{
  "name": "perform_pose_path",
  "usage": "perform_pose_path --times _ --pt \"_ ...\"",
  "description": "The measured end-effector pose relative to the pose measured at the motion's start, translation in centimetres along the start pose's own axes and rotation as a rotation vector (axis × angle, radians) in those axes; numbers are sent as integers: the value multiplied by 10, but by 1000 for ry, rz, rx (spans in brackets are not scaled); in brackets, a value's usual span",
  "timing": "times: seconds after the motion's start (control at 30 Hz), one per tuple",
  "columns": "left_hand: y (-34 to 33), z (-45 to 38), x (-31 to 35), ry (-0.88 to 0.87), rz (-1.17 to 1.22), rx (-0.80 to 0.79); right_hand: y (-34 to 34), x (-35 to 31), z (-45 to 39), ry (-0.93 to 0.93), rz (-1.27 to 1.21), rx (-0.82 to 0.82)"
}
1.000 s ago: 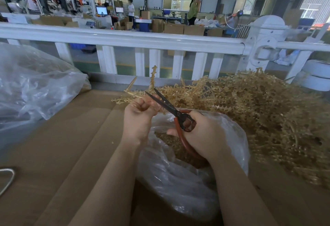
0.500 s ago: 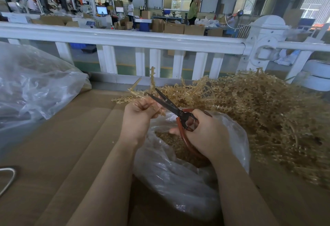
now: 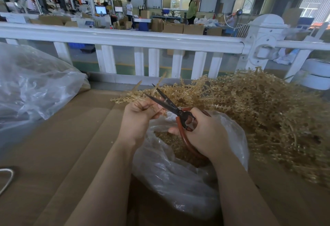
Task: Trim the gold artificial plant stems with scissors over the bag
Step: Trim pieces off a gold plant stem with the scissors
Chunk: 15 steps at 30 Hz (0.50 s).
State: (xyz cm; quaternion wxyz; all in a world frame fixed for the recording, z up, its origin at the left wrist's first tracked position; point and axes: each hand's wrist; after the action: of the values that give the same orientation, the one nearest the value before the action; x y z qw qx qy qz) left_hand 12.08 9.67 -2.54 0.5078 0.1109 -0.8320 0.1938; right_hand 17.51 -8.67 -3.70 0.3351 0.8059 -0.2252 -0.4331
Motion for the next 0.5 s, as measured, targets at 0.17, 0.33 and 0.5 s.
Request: perform_pose_path --times 0.17,0.33,0.5 --pt "0 0 0 10 16 3 -1 1 0 13 -1 6" --pt "2 -1 -1 14 19 21 -1 1 -1 20 6 16" --pt "3 -1 -1 20 35 28 0 0 0 18 -29 25"
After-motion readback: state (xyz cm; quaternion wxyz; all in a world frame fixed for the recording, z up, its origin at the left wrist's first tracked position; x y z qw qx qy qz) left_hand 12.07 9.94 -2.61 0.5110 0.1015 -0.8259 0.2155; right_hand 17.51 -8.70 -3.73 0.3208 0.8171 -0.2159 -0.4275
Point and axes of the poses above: each hand's wrist, its own z-axis away from the middle knuckle, its own y-axis out of the back of the hand, x = y × z, and after that the axes turned 7 degrees about -y, right-handed
